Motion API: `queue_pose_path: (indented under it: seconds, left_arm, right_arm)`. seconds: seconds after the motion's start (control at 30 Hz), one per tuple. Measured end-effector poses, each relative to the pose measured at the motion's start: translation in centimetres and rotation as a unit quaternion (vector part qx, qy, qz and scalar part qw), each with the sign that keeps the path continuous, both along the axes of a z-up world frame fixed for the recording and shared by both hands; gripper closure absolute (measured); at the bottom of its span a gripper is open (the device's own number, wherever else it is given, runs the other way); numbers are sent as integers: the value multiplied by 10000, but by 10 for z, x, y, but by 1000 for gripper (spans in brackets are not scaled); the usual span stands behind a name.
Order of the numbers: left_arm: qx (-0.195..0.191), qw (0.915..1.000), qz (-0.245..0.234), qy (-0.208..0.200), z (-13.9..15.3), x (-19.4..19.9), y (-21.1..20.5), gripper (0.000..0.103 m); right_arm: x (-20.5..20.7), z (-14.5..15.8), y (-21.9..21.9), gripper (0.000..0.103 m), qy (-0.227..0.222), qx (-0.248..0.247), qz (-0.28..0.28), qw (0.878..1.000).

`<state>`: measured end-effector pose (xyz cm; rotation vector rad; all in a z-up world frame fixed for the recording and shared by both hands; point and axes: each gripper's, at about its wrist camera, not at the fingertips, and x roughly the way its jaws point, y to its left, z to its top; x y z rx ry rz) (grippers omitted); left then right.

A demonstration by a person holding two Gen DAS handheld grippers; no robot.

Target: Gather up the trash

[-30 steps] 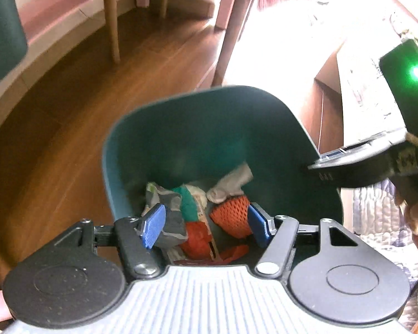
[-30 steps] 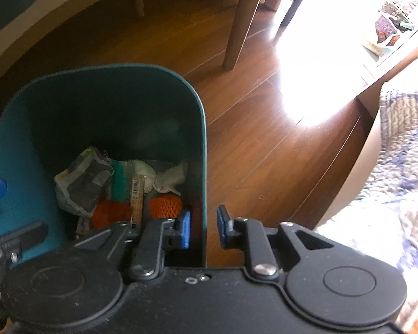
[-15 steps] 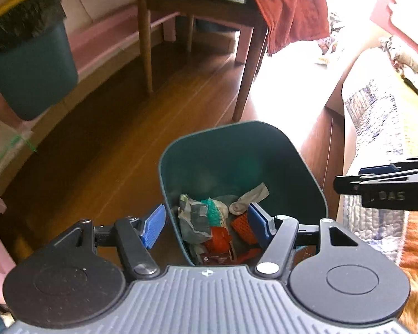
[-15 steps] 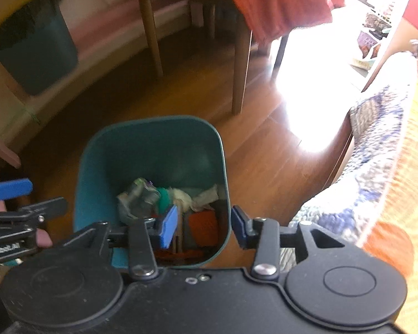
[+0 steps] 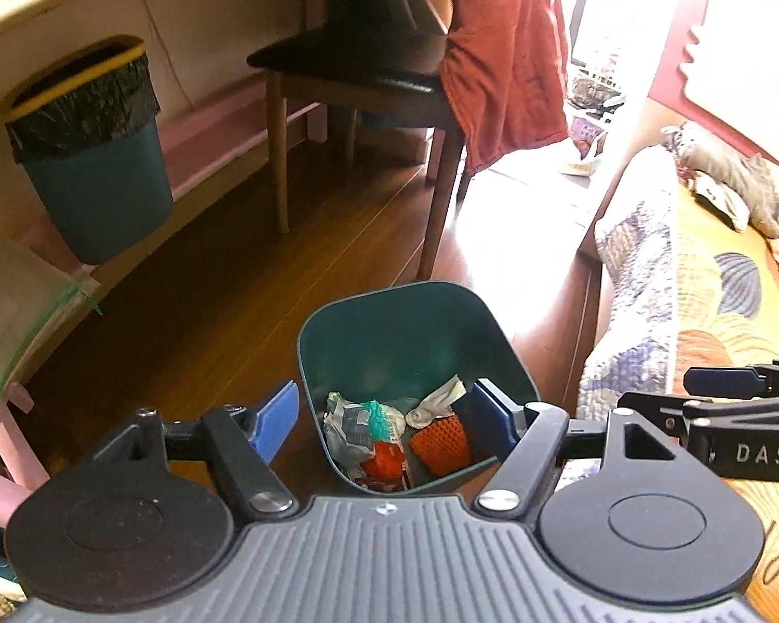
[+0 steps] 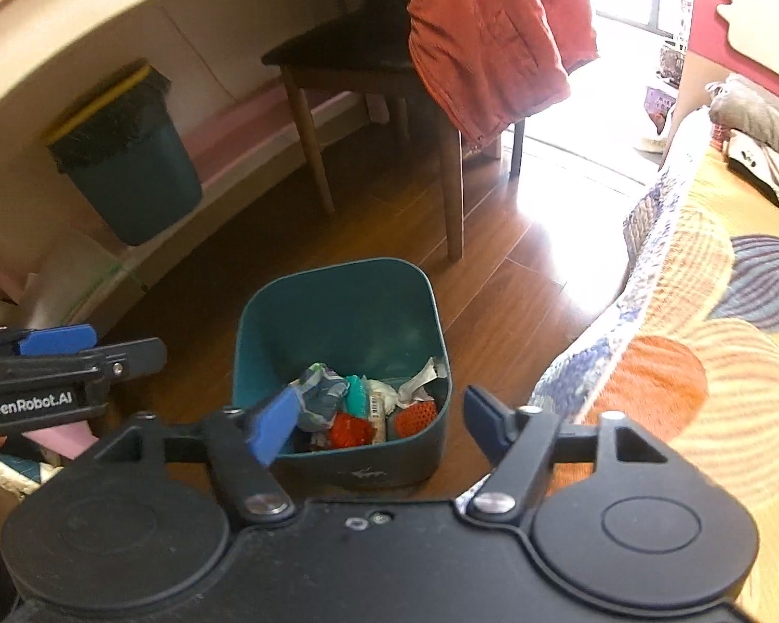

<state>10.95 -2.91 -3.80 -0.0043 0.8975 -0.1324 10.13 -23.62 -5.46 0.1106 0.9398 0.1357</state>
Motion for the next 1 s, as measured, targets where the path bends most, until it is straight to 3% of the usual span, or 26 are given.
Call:
queue_pose_path:
  seconds: [0.47, 1.0]
  left_arm:
    - [-226, 9997, -68, -91, 17, -52, 9, 24]
    - [-24, 9993, -125, -342, 22, -96, 15, 21]
  right_arm:
    - [-61, 39, 11, 1, -604, 54, 76, 9981]
    - [-105, 40, 23, 0, -1189, -14, -142, 9928]
